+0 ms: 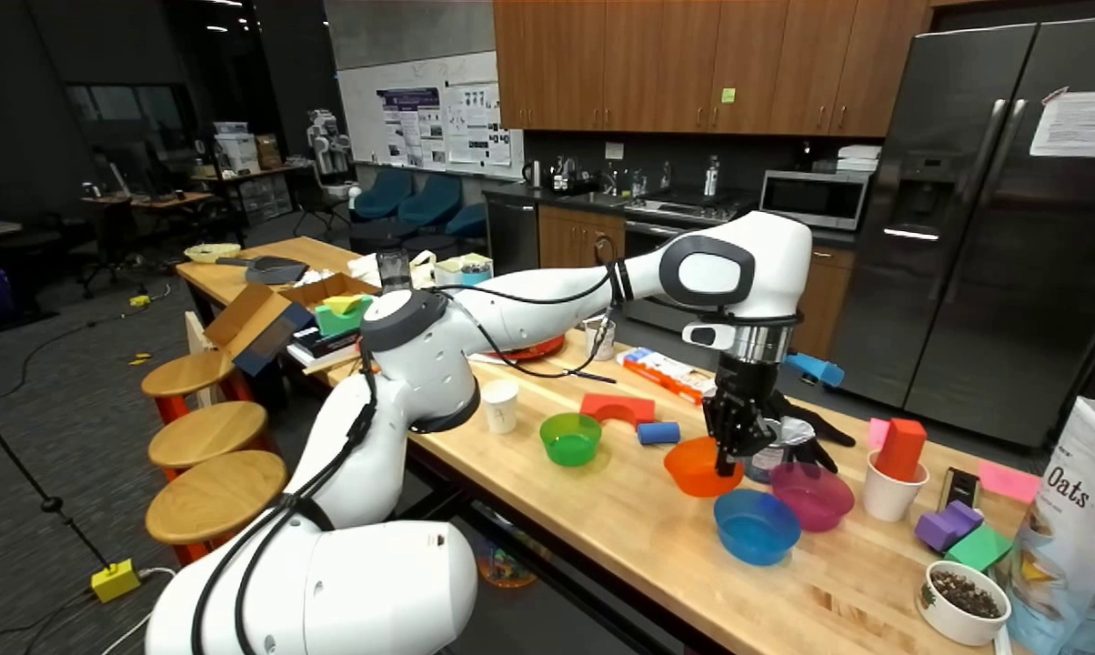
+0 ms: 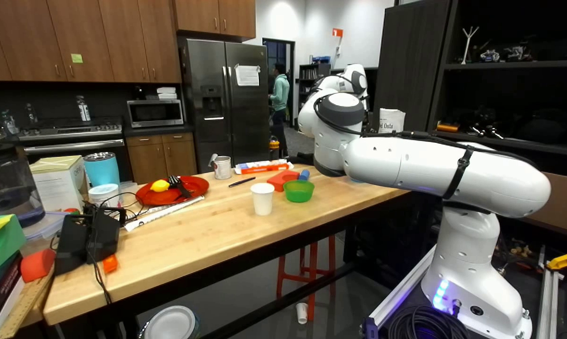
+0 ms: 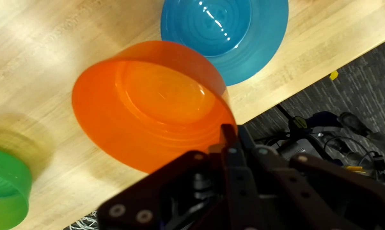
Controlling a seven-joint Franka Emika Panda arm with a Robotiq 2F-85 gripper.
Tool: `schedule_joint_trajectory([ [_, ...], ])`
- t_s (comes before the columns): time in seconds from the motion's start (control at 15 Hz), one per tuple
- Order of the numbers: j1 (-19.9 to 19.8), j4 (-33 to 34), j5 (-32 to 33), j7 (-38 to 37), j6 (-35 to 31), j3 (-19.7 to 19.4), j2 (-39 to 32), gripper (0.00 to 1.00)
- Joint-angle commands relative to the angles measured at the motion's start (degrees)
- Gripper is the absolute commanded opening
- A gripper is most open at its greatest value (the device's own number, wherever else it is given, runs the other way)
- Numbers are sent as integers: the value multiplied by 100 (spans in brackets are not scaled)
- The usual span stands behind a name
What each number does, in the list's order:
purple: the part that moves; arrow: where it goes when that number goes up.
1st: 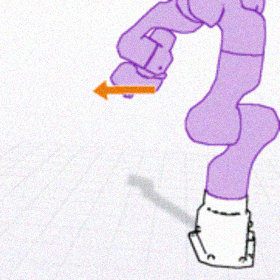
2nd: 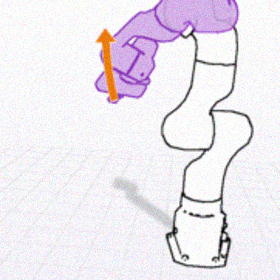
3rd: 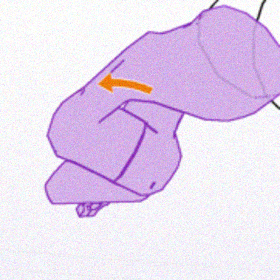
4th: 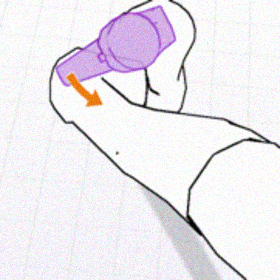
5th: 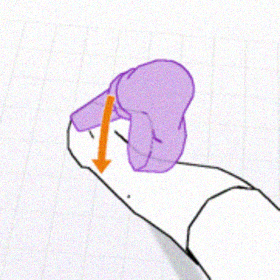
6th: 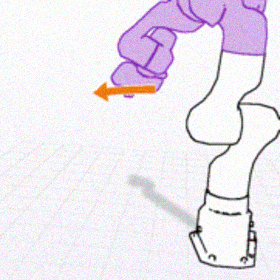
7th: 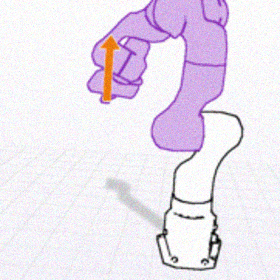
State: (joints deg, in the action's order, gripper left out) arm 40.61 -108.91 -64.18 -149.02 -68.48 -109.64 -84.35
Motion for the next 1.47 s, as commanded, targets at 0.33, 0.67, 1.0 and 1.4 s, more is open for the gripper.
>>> schedule_joint_trajectory([
  [0.33, -89, -1114, 72, 0, -109, 37, -2, 1],
  [0.67, -341, -1693, 31, 3, -210, 49, 39, 1],
  [1.0, -435, -1824, -46, 7, -395, -11, 41, 1],
  [1.4, -546, -1712, -59, 6, -590, -278, -2, 1],
])
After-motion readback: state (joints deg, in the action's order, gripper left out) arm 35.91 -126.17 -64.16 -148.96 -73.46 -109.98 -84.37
